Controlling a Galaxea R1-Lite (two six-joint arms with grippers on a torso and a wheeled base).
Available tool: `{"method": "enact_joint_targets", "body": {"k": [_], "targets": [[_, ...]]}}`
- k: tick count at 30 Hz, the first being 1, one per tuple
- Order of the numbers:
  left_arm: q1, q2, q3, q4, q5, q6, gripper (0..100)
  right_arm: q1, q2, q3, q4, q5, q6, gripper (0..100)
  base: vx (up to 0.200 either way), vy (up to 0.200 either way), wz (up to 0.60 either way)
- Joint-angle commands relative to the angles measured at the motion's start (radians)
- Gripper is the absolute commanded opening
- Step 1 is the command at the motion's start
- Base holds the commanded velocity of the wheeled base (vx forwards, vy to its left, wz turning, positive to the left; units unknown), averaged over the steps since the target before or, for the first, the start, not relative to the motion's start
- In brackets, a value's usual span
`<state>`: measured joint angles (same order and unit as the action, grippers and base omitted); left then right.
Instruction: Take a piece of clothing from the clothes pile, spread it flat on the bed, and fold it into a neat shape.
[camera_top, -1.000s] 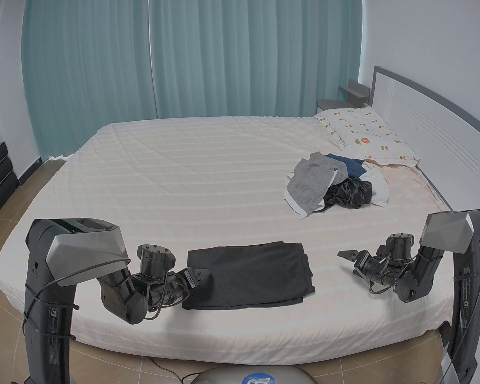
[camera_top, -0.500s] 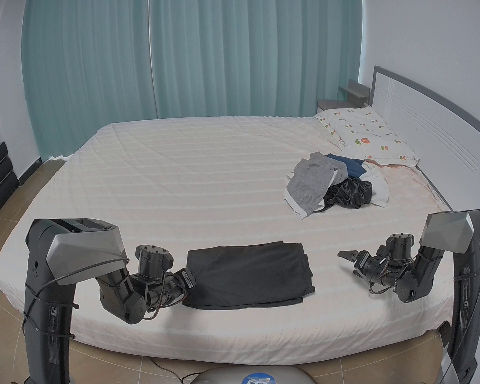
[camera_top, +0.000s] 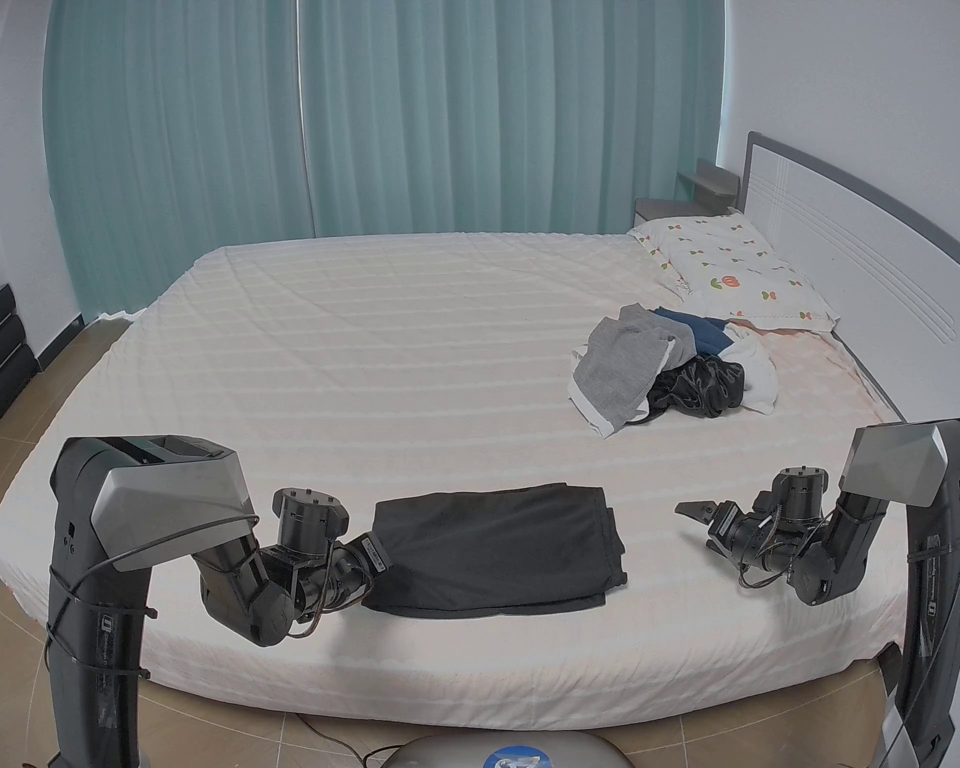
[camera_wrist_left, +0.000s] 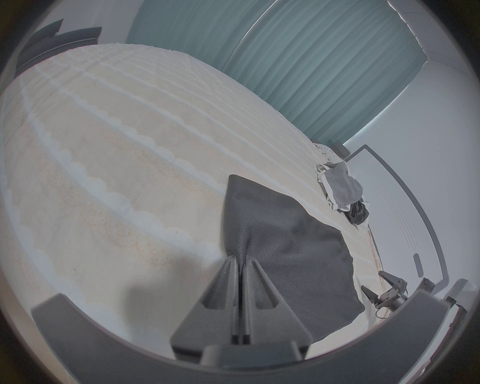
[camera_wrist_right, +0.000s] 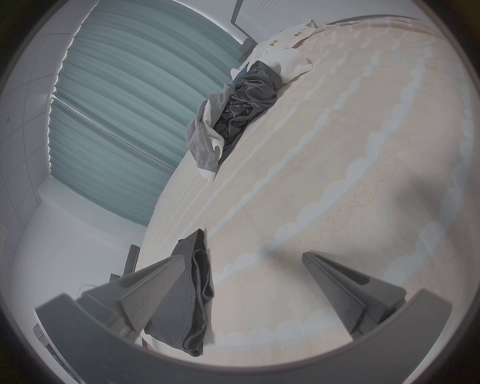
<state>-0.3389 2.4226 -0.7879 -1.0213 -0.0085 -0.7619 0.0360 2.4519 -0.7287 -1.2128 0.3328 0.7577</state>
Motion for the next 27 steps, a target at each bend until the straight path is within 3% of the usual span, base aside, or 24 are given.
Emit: {"method": "enact_joint_targets", "body": {"k": [1,27], "targets": [[0.001,-0.002,-0.001,0.0,0.001,0.0,0,-0.001,-0.001,0.0,-0.001,0.0,0.0,100,0.0,0.2,0.0],[0.005,0.004,0.002,0.0,0.001,0.0,0,0.001,0.002,0.0,-0.001,0.0,-0.001,100,0.0,0.2,0.0]]}}
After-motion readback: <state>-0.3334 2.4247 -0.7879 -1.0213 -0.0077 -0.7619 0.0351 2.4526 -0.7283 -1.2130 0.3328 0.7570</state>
